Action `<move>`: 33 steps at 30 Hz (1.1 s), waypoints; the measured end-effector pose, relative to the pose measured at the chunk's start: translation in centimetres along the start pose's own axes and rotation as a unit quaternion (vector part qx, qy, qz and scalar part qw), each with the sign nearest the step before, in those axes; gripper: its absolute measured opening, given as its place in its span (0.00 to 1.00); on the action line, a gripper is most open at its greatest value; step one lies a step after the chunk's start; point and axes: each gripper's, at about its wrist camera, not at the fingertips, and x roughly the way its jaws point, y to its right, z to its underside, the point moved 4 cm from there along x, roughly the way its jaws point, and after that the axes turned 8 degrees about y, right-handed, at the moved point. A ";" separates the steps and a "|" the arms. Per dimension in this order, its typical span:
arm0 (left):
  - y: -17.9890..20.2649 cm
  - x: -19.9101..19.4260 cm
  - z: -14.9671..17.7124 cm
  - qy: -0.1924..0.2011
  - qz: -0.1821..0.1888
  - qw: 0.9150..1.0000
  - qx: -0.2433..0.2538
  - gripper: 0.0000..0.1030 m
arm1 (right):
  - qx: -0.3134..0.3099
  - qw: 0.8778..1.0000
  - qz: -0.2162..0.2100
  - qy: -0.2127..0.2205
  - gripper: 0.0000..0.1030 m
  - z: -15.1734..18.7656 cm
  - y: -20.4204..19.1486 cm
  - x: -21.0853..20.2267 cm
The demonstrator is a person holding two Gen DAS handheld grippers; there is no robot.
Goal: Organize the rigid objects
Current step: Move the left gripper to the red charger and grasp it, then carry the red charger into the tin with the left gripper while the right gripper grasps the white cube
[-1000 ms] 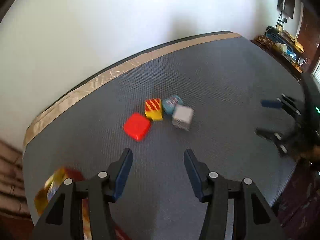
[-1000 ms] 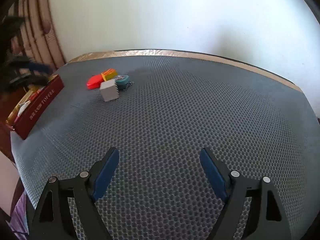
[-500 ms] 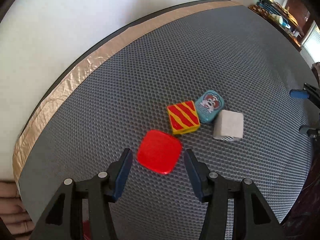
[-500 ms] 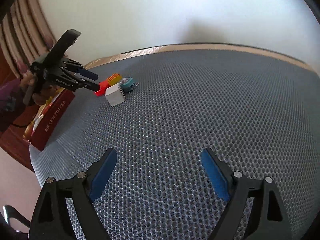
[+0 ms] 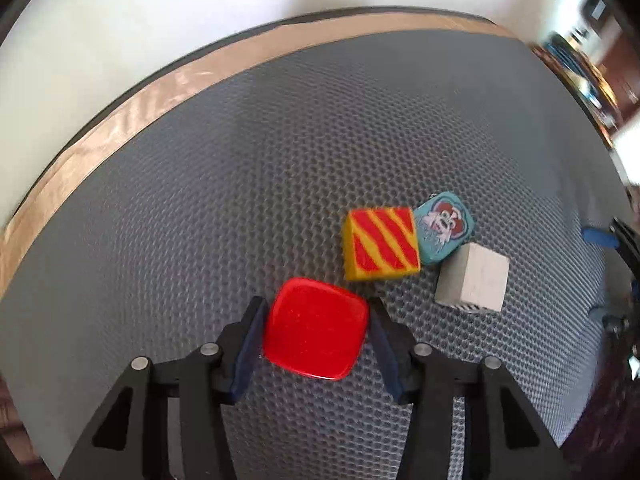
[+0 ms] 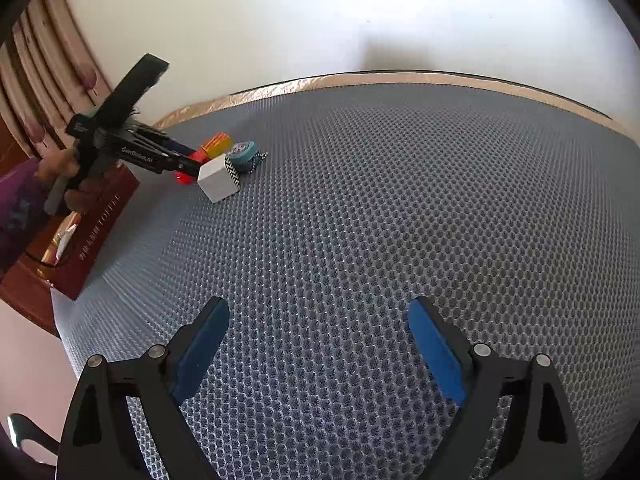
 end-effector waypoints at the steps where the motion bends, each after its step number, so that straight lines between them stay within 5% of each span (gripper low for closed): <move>1: 0.0 -0.3 0.7 0.006 -0.014 1.000 -0.026 0.50 | -0.001 1.000 0.002 -0.001 0.87 0.0 0.0 0.1; 11: 5.7 -6.2 9.1 0.063 -0.009 0.983 -0.174 0.50 | -0.068 0.996 -0.048 0.030 0.87 -3.6 -4.7 2.4; 17: 7.6 -8.7 13.0 0.093 -0.004 0.966 -0.241 0.50 | -0.090 0.993 -0.073 0.023 0.74 -6.5 -7.6 6.4; 27: 7.5 -12.7 16.9 0.119 -0.022 0.958 -0.261 0.50 | -0.087 0.994 -0.069 -0.008 0.63 -7.1 -9.6 10.3; 31: 7.1 -15.0 18.4 0.134 -0.020 0.952 -0.274 0.50 | -0.097 0.994 -0.048 -0.030 0.34 -6.9 -10.0 11.8; 33: 7.3 -15.5 18.8 0.140 -0.021 0.949 -0.280 0.50 | -0.104 0.993 -0.051 -0.026 0.30 -6.8 -10.4 11.6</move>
